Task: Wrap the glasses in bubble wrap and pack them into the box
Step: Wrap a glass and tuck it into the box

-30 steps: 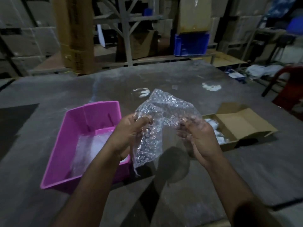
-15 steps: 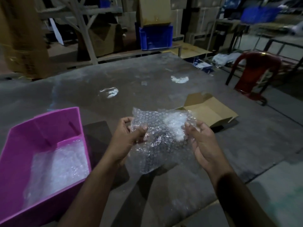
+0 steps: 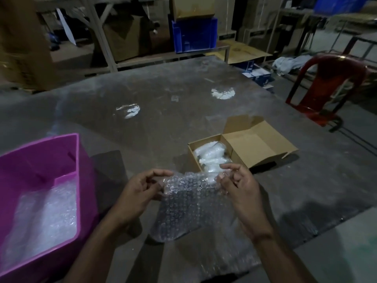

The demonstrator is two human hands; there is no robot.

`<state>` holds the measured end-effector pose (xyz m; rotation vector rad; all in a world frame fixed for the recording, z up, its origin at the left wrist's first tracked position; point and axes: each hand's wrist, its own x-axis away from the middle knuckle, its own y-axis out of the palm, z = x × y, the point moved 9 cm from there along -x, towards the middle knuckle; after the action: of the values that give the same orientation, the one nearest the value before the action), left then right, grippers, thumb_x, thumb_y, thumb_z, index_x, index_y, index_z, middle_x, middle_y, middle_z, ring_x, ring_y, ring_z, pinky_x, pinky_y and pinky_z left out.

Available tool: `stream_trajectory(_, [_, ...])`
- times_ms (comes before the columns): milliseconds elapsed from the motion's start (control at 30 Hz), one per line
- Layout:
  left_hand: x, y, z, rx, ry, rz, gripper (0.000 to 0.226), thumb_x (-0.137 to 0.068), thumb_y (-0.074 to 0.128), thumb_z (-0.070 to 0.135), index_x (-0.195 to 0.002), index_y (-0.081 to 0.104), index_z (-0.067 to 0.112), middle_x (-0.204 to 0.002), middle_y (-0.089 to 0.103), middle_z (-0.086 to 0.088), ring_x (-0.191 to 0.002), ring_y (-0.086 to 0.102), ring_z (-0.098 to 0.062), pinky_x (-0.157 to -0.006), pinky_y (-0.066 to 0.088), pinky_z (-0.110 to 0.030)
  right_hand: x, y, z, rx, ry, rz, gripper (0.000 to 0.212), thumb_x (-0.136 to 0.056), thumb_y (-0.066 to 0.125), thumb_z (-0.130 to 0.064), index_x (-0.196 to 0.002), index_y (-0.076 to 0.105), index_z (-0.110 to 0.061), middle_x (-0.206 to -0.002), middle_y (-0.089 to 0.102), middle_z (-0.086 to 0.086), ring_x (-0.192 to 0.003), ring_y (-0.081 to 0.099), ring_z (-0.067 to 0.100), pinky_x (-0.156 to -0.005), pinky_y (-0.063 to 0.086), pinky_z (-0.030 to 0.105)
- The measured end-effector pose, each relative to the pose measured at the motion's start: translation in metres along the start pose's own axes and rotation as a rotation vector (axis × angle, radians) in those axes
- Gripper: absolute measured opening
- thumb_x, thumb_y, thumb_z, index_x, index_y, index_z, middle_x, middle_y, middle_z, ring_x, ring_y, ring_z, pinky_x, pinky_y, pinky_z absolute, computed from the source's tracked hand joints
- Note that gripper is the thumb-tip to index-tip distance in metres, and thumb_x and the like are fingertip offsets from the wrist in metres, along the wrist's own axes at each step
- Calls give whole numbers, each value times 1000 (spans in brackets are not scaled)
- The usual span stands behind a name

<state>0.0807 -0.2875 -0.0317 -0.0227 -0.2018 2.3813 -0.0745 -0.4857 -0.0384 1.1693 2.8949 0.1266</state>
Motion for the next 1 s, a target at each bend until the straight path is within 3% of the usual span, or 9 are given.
stream_trajectory(100, [-5, 3, 13, 16, 27, 20, 40, -95, 58, -9, -120, 71, 19, -104, 74, -4, -74, 63, -8, -74, 58, -24, -9, -5, -10, 9, -26, -76, 26, -93, 68, -9, -114, 72, -23, -99, 76, -10, -88, 71, 7, -70, 55, 20])
stream_trajectory(200, [-11, 5, 23, 41, 43, 44, 38, -85, 75, 8, -119, 74, 24, -107, 77, -12, -89, 68, -15, -87, 56, -29, -18, -14, -8, -13, 1, -97, 40, -84, 77, -10, -120, 72, -25, -108, 76, 3, -106, 71, 25, -90, 59, 37])
stream_trajectory(300, [-15, 6, 37, -75, 83, 122, 32, -78, 80, 20, -108, 79, 30, -112, 77, 2, -102, 70, -11, -91, 54, -23, -25, -23, -12, 6, -9, -104, 43, -79, 80, -9, -119, 72, -21, -103, 75, 12, -103, 70, 35, -93, 58, 46])
stream_trajectory(400, [-18, 10, 48, -263, 117, 179, 29, -75, 82, 28, -104, 79, 30, -104, 77, 13, -96, 72, -9, -87, 60, -28, -31, -33, -27, 155, -98, -99, 20, -82, 80, -14, -100, 76, -20, -95, 73, 9, -93, 71, 27, -85, 61, 33])
stream_trajectory(500, [-21, 14, 58, -454, 207, 217, 13, -77, 81, 36, -87, 77, 30, -96, 70, 8, -95, 67, -11, -86, 57, -33, -38, -41, -44, 387, -220, -81, 5, -84, 78, -24, -84, 73, -25, -105, 60, -5, -97, 62, 6, -78, 52, 14])
stream_trajectory(633, [-26, 30, 59, -405, 225, 122, 13, -83, 75, 36, -85, 69, 24, -122, 60, 10, -120, 58, -3, -97, 47, -16, -49, -44, -44, 234, -196, -158, 7, -85, 73, -28, -87, 74, -21, -115, 64, -10, -111, 62, 7, -84, 54, 24])
stream_trajectory(800, [-31, 42, 51, -217, 160, 112, 20, -90, 71, 42, -91, 62, 24, -85, 70, 0, -81, 67, -17, -76, 54, -40, -57, -48, -36, 27, -102, -185, 12, -97, 64, -16, -102, 73, -23, -97, 76, 4, -91, 73, 24, -74, 60, 36])
stream_trajectory(867, [-32, 47, 50, -97, 145, 134, 20, -93, 72, 29, -95, 58, 14, -79, 68, -2, -75, 67, -19, -73, 58, -39, -59, -49, -36, -13, -107, -186, 19, -98, 63, -16, -111, 70, -27, -97, 75, 7, -90, 73, 28, -75, 62, 43])
stream_trajectory(1000, [-33, 57, 42, 109, 77, 223, 18, -95, 62, 14, -110, 52, 12, -76, 64, -3, -65, 61, -14, -62, 59, -34, -65, -55, -38, -20, -129, -209, 26, -101, 57, -10, -113, 72, -27, -90, 73, -8, -86, 71, 16, -74, 58, 31])
